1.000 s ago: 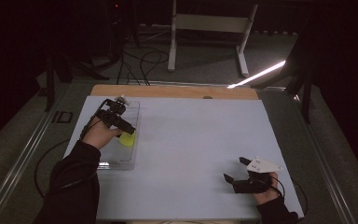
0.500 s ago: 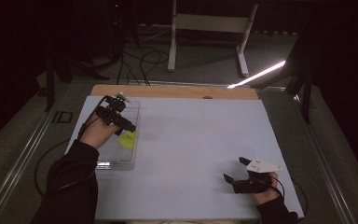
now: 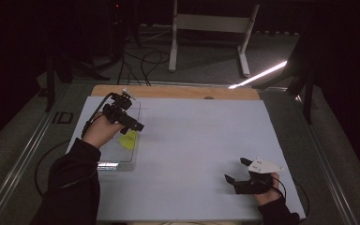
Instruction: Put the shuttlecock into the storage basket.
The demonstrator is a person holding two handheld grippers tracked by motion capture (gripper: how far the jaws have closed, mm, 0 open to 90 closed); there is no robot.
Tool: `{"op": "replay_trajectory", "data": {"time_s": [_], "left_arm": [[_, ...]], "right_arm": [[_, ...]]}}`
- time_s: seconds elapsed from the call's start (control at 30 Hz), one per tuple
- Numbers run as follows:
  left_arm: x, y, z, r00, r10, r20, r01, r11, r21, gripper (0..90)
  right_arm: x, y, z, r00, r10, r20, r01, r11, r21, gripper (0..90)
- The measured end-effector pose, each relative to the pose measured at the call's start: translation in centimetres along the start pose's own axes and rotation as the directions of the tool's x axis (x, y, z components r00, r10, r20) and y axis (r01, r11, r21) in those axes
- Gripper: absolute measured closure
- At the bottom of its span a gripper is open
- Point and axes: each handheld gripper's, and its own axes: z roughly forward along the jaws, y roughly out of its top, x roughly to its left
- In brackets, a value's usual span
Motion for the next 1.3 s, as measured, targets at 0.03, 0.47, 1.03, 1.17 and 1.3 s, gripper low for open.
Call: {"op": "replay_trajectory", "data": {"time_s": [0.03, 0.47, 1.03, 1.17, 1.3], "left_arm": [[0.0, 0.0, 0.0, 1.0, 0.0, 0.0, 0.0, 1.0, 0.0, 0.0], [-3.1, 1.4, -0.7, 0.9917, 0.108, 0.07, -0.104, 0.9923, -0.067, 0.0], [-7.2, 1.8, 0.7, 0.9631, 0.228, 0.142, -0.214, 0.9709, -0.106, 0.0], [-8.3, 1.6, 1.2, 0.9487, 0.271, 0.163, -0.251, 0.9585, -0.136, 0.0], [-9.1, 1.4, 1.8, 0.9299, 0.308, 0.201, -0.282, 0.9476, -0.151, 0.0]], "right_arm": [[0.0, 0.0, 0.0, 1.0, 0.0, 0.0, 0.0, 1.0, 0.0, 9.8], [0.0, 0.0, 0.0, 1.0, 0.0, -0.001, 0.0, 1.0, -0.001, 9.8], [0.0, 0.0, -0.1, 1.0, -0.004, 0.002, 0.004, 1.0, -0.008, 9.8], [0.0, 0.1, -0.2, 1.0, -0.005, 0.004, 0.005, 1.0, -0.009, 9.8], [0.0, 0.1, -0.2, 1.0, -0.006, 0.004, 0.006, 1.0, -0.01, 9.9]]}}
